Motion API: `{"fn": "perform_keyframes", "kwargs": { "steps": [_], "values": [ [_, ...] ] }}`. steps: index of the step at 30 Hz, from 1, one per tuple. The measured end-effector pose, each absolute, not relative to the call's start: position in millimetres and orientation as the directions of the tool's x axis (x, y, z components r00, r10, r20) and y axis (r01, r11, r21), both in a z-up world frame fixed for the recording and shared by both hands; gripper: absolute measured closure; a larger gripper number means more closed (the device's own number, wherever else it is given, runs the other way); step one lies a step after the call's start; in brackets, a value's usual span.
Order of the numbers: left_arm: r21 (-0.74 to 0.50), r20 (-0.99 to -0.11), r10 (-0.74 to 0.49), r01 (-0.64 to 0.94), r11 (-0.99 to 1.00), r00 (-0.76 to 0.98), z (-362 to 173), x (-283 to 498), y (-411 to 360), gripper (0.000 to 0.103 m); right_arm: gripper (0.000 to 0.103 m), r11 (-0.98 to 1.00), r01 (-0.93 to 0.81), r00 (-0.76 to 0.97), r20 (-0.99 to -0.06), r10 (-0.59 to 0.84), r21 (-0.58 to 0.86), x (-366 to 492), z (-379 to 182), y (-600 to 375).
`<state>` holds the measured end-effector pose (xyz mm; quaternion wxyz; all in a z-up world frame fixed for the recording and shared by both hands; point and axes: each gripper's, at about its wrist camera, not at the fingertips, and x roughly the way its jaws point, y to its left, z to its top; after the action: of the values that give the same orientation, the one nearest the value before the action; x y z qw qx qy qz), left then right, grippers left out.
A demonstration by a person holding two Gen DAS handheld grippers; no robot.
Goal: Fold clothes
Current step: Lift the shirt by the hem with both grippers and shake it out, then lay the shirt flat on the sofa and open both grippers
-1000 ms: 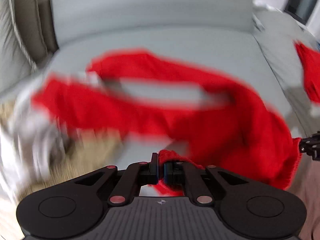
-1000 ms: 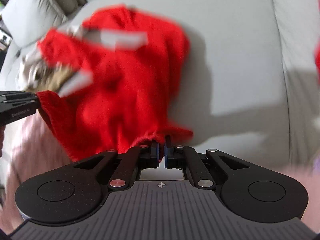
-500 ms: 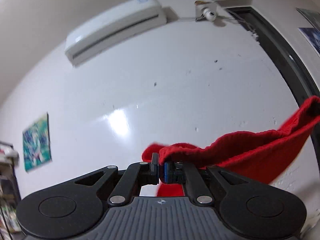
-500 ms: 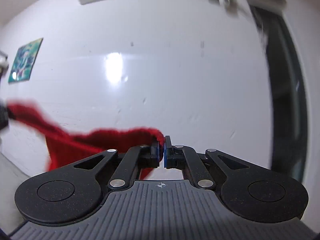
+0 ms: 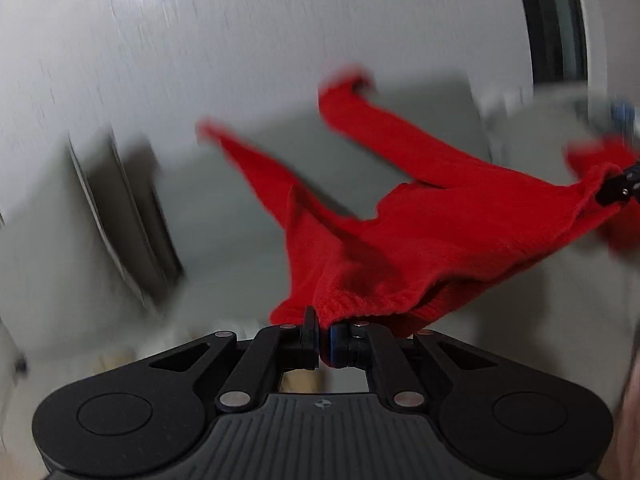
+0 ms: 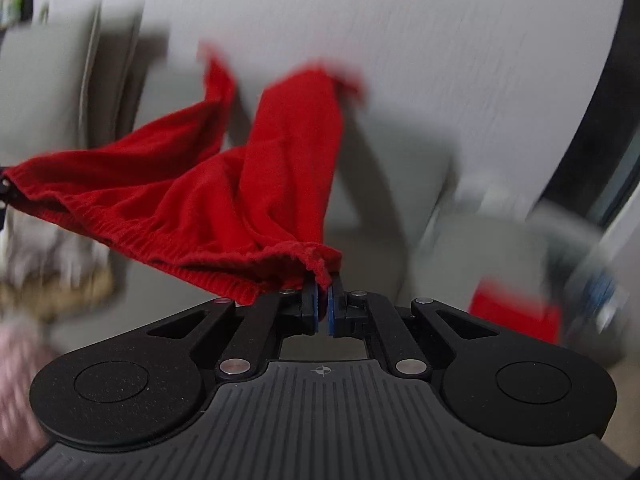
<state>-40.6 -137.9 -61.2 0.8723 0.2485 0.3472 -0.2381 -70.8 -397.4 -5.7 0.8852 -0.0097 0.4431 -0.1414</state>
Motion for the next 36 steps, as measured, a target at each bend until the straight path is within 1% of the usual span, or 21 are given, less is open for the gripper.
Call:
{"fn": "perform_keyframes", "kwargs": {
  "steps": [1,3,5,8,13,16,17,18,19,21,22,23,25,27,29,30,36],
  "values": [
    [0.242,-0.758,-0.229,0.591,0.770,0.610,-79.5,-46.4,-131.4,0.097,0.100,0.963,0.244,0.519,-0.823,-0.231,-0.116,-77.7,-37.1,-395.6],
    [0.208,-0.789,-0.223,0.590,0.780,0.572,-96.0,-58.7,-119.6,0.097,0.100,0.965,0.252,0.449,-0.874,-0.184,-0.074,-93.2,-82.2,-395.0],
    [0.200,-0.796,-0.225,0.595,0.778,0.562,-103.8,-71.3,-112.6,0.097,0.100,0.962,0.266,0.422,-0.891,-0.169,-0.057,-104.9,-103.1,-389.5],
    [0.164,-0.790,-0.252,0.589,0.791,0.558,-98.2,-68.5,-104.2,0.097,0.100,0.960,0.271,0.437,-0.880,-0.184,-0.066,-119.3,-105.4,-380.2],
    [0.120,-0.790,-0.292,0.602,0.790,0.540,-86.2,-70.8,-102.7,0.097,0.100,0.958,0.272,0.469,-0.856,-0.219,-0.096,-138.8,-87.6,-379.8],
    [0.126,-0.821,-0.276,0.631,0.766,0.499,-106.3,-66.5,-123.2,0.096,0.100,0.954,0.278,0.447,-0.863,-0.233,-0.114,-150.2,-86.9,-377.7],
    [0.129,-0.848,-0.254,0.646,0.752,0.465,-117.7,-64.0,-128.5,0.091,0.099,0.953,0.280,0.434,-0.871,-0.231,-0.113,-154.1,-81.5,-377.1],
    [0.130,-0.858,-0.244,0.651,0.748,0.452,-122.7,-61.5,-129.4,0.089,0.099,0.952,0.284,0.417,-0.880,-0.226,-0.110,-155.6,-81.6,-377.2],
    [0.134,-0.890,-0.202,0.659,0.740,0.408,-135.0,-58.3,-133.7,0.087,0.099,0.951,0.291,0.397,-0.891,-0.218,-0.103,-154.1,-89.0,-378.4],
    [0.139,-0.902,-0.181,0.662,0.737,0.391,-139.2,-57.0,-135.4,0.086,0.092,0.950,0.300,0.353,-0.915,-0.196,-0.088,-151.3,-103.2,-380.1],
    [0.141,-0.903,-0.179,0.661,0.737,0.391,-138.9,-56.9,-135.4,0.081,0.083,0.954,0.290,0.325,-0.930,-0.171,-0.074,-152.8,-106.4,-380.1],
    [0.137,-0.899,-0.189,0.662,0.737,0.396,-133.8,-57.1,-133.8,0.071,0.071,0.960,0.274,0.303,-0.942,-0.145,-0.060,-156.3,-106.1,-378.8],
    [0.110,-0.893,-0.221,0.667,0.737,0.392,-121.7,-57.0,-129.5,0.061,0.061,0.969,0.242,0.276,-0.955,-0.112,-0.044,-161.1,-105.1,-372.8],
    [0.058,-0.901,-0.252,0.672,0.739,0.354,-113.9,-55.7,-124.8,0.061,0.057,0.970,0.240,0.276,-0.956,-0.101,-0.033,-167.6,-98.0,-372.1],
    [0.044,-0.900,-0.264,0.676,0.735,0.347,-107.8,-57.3,-122.0,0.060,0.051,0.967,0.251,0.277,-0.955,-0.102,-0.031,-170.8,-91.7,-373.6],
    [0.041,-0.897,-0.272,0.679,0.733,0.349,-104.5,-59.0,-121.0,0.060,0.050,0.964,0.264,0.280,-0.954,-0.108,-0.032,-172.1,-87.7,-375.6],
    [0.034,-0.876,-0.304,0.677,0.735,0.374,-101.9,-48.1,-133.6,0.061,0.049,0.953,0.302,0.351,-0.927,-0.130,-0.020,-167.6,-77.5,-388.0]
  ]
}}
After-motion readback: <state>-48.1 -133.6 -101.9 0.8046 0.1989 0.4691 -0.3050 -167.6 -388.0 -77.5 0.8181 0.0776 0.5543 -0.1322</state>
